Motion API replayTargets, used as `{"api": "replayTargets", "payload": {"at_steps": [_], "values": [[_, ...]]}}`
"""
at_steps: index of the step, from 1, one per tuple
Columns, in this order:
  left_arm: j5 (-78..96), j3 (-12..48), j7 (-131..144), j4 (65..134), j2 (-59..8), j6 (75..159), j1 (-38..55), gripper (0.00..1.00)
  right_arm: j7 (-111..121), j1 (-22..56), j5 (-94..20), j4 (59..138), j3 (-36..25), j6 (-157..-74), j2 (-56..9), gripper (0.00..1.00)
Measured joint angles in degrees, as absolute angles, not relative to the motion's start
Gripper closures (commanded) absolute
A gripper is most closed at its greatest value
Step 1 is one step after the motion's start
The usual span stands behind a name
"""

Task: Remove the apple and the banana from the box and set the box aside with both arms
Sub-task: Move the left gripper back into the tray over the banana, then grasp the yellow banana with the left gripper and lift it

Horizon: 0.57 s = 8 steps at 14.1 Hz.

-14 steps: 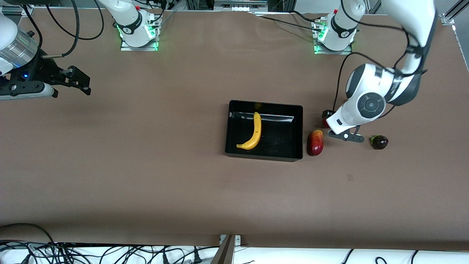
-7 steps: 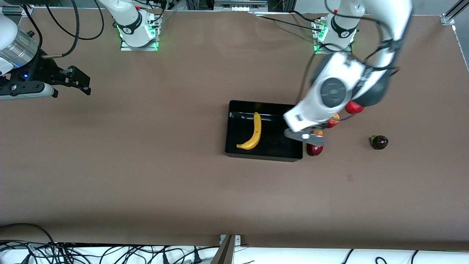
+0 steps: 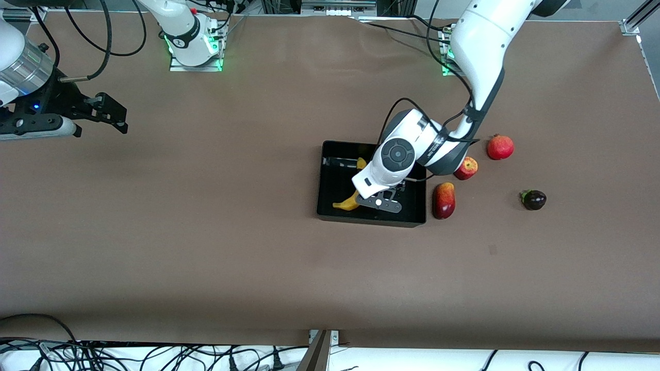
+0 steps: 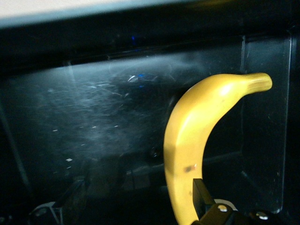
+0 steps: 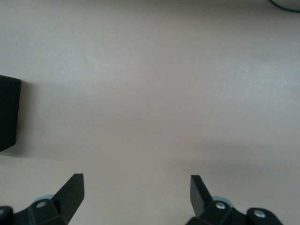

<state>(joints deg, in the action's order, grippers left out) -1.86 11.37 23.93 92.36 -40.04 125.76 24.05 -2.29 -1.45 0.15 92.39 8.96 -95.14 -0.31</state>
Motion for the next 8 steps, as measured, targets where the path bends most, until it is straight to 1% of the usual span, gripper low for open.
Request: {"api": "replayTargets", "payload": {"at_steps": [3,4,5,6,7,8], "values": [[-1.9,11.4,26.1,94.8,-40.9,131.5,25.6,0.00,-2.3,-1.5,0.1,92.4,8.9,-95.1,-0.3,0.00],[-1.9,11.4,26.2,95.6,-41.1,132.7,25.8,0.22,-2.3,-1.5,0.1,92.4,8.9,-95.1,-0.3,0.00],[-1.9,11.3,26.2,96.2,-41.2,133.2,25.8,0.55,-2.3,-1.5,0.1,92.4,8.9,-95.1,-0.3,0.00],[-1.9,11.2,26.2,96.4,-41.2,133.3,25.7,0.76,-2.3,-1.5,0.1,92.4,8.9,-95.1,-0.3,0.00],[-1.9,11.2,26.2,96.4,-41.2,133.4,25.7,0.93,-2.3,-1.5,0.1,92.4,8.9,-95.1,-0.3,0.00],[-1.9,11.2,26.2,96.4,-41.2,133.5,25.6,1.00,-2.3,-1.5,0.1,92.4,8.9,-95.1,-0.3,0.00]]}}
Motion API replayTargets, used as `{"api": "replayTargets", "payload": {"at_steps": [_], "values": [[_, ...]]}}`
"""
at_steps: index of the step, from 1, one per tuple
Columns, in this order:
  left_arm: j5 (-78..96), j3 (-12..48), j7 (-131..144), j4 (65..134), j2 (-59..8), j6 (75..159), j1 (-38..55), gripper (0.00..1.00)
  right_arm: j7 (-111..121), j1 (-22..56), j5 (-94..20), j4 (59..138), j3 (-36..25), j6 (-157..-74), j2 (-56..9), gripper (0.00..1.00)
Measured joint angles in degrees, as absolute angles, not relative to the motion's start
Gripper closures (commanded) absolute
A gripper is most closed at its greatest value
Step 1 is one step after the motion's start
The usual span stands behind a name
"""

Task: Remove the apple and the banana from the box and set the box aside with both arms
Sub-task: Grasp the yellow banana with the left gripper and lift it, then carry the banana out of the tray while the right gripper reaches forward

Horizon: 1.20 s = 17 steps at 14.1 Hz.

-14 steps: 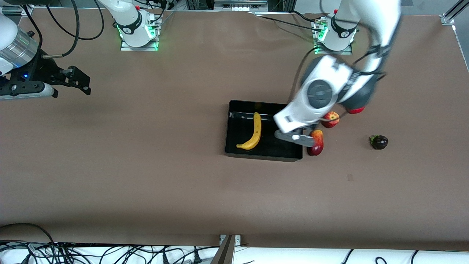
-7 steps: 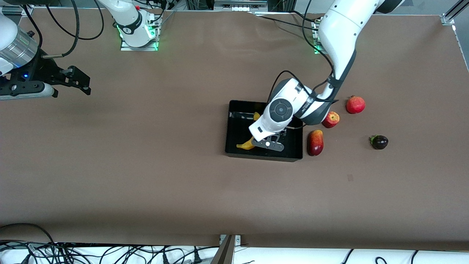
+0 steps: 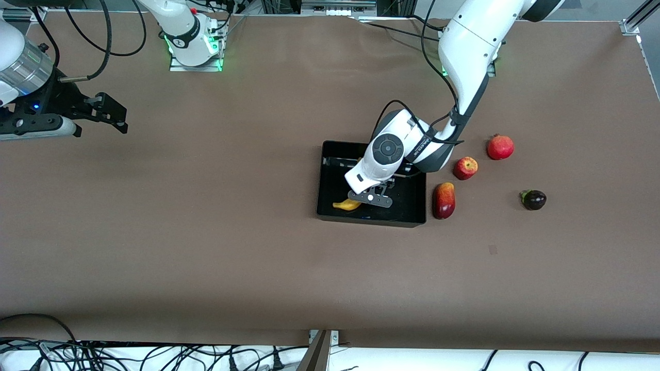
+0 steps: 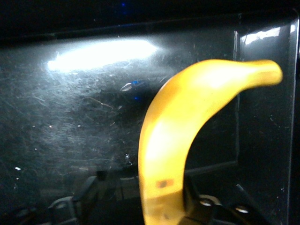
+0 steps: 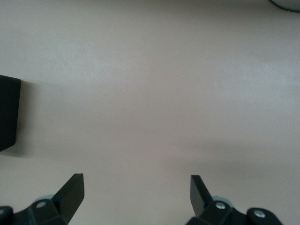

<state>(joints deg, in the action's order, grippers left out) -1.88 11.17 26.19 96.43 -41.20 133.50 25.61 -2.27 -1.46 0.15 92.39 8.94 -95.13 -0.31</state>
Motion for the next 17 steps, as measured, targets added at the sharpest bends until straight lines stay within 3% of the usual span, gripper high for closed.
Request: {"api": "replayTargets", "payload": {"at_steps": [7,10,13,17], "values": [[-1.9,11.1,26.2,95.5,-39.7,131.2,25.2,1.00,-2.2,-1.5,0.1,92.4,8.9,-95.1,-0.3,0.00],[-1.9,11.0,26.4,93.8,-33.9,122.6,23.6,1.00,-2.2,-1.5,0.1,92.4,9.0,-95.2,-0.3,0.00],[-1.9,10.7,26.5,89.3,-28.7,108.0,20.4,1.00,-2.1,-1.5,0.1,92.4,9.1,-95.2,-0.3,0.00],[-2.0,9.9,25.4,83.9,-27.4,97.3,11.0,1.00,-2.1,-1.4,0.1,92.4,9.1,-95.2,-0.4,0.00]]}}
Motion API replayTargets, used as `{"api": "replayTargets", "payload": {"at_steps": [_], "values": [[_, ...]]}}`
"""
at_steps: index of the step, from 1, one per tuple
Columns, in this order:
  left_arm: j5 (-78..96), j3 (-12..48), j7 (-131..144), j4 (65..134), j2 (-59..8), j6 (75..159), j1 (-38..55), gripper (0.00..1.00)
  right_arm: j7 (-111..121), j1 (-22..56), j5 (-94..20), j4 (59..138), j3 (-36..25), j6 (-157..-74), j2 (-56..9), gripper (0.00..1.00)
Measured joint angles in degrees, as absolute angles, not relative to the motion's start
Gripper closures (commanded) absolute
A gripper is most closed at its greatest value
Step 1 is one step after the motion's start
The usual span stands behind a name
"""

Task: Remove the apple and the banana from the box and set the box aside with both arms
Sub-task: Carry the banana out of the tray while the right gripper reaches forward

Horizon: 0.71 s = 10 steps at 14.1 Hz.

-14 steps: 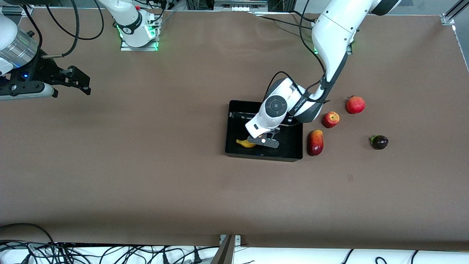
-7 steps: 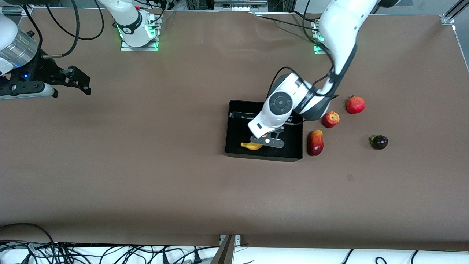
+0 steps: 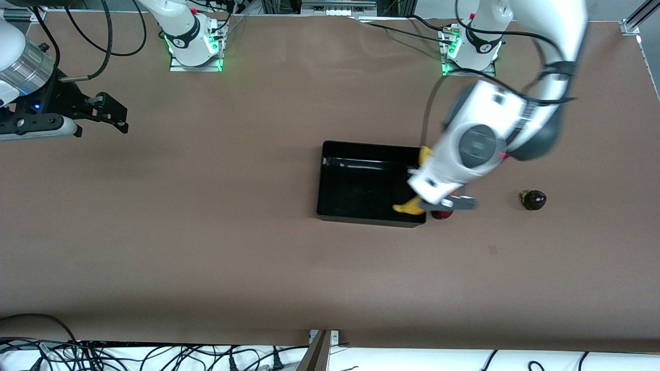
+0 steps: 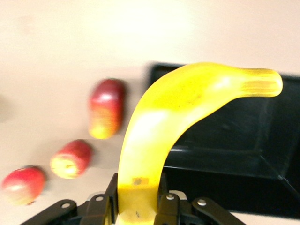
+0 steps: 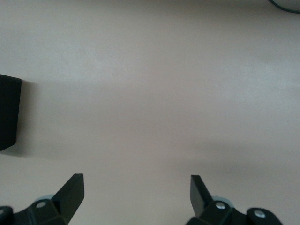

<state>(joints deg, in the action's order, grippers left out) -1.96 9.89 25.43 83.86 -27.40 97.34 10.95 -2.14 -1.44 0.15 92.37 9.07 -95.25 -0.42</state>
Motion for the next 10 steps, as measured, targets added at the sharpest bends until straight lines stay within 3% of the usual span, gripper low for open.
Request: {"api": "replayTargets", "payload": {"at_steps": [7,10], "values": [[-8.8,9.1,14.2,84.1,-33.0,96.1,-3.5,1.00,-2.0,1.8,0.1,92.9,9.7,-95.6,-5.9,0.00],[-10.3,9.1,12.5,85.6,-36.8,101.4,-5.9,1.00,-1.6,3.2,0.1,93.0,9.7,-95.8,-9.8,0.00]]}}
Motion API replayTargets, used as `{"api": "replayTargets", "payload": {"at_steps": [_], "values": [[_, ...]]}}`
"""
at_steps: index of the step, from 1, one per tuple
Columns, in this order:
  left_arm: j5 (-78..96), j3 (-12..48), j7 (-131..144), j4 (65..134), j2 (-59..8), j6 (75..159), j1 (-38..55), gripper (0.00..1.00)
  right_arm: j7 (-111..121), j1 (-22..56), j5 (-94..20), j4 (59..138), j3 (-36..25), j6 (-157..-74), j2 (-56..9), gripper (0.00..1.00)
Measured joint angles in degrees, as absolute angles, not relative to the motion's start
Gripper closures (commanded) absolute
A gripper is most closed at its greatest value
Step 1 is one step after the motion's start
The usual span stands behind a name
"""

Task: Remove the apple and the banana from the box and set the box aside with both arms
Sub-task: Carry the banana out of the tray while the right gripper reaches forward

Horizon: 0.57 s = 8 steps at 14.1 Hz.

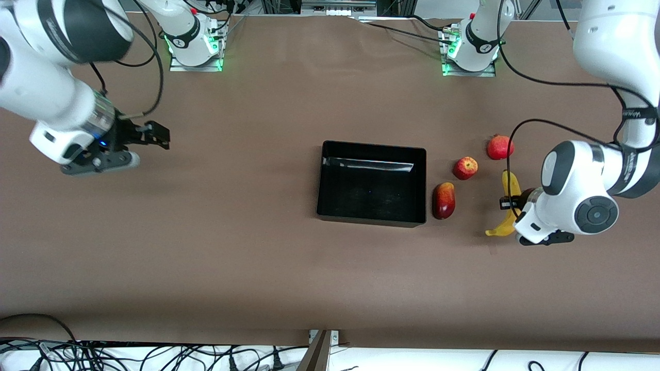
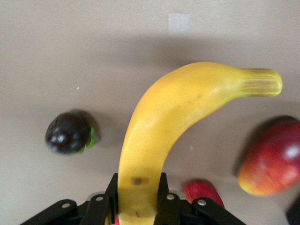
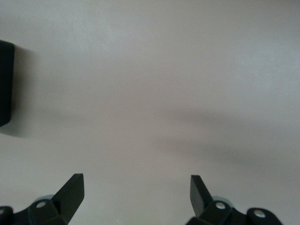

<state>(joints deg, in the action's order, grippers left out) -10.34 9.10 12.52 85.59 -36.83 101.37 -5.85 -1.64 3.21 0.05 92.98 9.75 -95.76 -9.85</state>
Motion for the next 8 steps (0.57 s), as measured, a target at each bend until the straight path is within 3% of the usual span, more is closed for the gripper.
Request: {"api": "replayTargets", "payload": {"at_steps": [2,3,4,5,8], "values": [[-10.5,9.1,8.4,89.5,-38.3,109.0,-8.1,1.00,-3.1,6.6,-0.2,93.0,9.8,-96.4,-10.9,0.00],[-10.5,9.2,6.6,92.0,-38.7,112.9,-9.4,0.88,-6.5,9.1,-0.3,93.0,9.9,-97.4,-11.6,0.00],[-10.5,9.3,5.4,94.4,-38.8,116.4,-10.5,0.33,-10.8,11.7,-0.3,93.0,10.0,-99.1,-12.6,0.00],[-10.5,9.4,4.9,96.6,-38.8,119.3,-10.9,0.00,-15.1,14.3,-0.3,93.1,10.0,-101.6,-14.1,0.00],[-10.5,10.4,4.5,98.4,-38.6,121.6,-10.8,0.00,-27.3,21.0,-0.3,93.2,10.1,-110.9,-20.2,0.00]]}}
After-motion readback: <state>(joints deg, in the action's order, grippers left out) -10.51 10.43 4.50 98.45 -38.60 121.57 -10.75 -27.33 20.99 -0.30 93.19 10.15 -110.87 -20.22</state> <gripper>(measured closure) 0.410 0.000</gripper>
